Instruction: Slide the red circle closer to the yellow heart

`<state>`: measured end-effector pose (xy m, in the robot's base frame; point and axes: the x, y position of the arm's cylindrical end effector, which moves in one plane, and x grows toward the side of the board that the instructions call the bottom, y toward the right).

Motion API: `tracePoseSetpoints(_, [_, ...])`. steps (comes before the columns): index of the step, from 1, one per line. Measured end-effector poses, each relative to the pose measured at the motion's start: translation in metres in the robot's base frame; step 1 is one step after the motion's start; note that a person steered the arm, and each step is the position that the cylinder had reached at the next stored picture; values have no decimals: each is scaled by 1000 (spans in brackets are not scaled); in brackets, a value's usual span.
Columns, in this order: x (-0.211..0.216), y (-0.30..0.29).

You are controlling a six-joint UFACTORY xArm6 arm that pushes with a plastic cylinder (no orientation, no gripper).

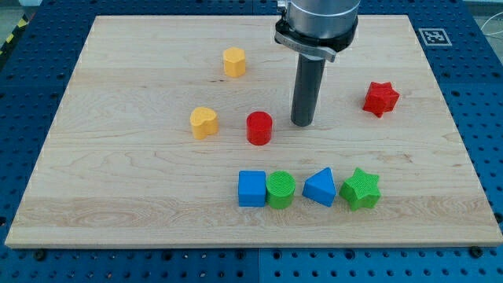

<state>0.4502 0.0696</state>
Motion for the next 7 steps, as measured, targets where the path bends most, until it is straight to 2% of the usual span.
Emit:
tracePoseSetpoints(3, [52, -22])
tracePoseSetpoints(7, [18, -49])
